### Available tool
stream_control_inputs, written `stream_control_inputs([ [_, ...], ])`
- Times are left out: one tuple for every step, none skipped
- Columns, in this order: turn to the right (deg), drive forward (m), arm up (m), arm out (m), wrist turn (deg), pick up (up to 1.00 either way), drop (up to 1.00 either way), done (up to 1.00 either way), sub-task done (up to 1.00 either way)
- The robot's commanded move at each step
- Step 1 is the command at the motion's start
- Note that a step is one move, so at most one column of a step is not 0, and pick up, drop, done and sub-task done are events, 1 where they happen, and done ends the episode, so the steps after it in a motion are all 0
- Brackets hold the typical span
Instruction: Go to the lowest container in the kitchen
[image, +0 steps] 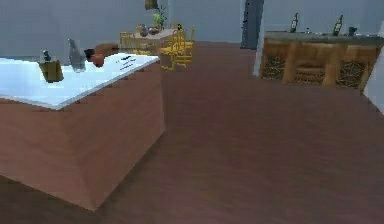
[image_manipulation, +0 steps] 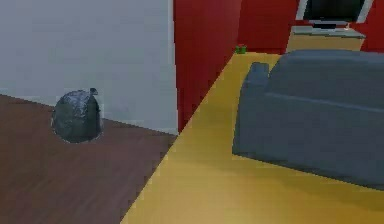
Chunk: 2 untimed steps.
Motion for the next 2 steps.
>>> stream_control_inputs([
  [0.0, 1.00, 0.00, 0.00, 0.0, 0.00, 0.00, 0.00, 0.00],
  [-3.0, 0.00, 0.00, 0.00, 0.0, 0.00, 0.00, 0.00, 0.00],
])
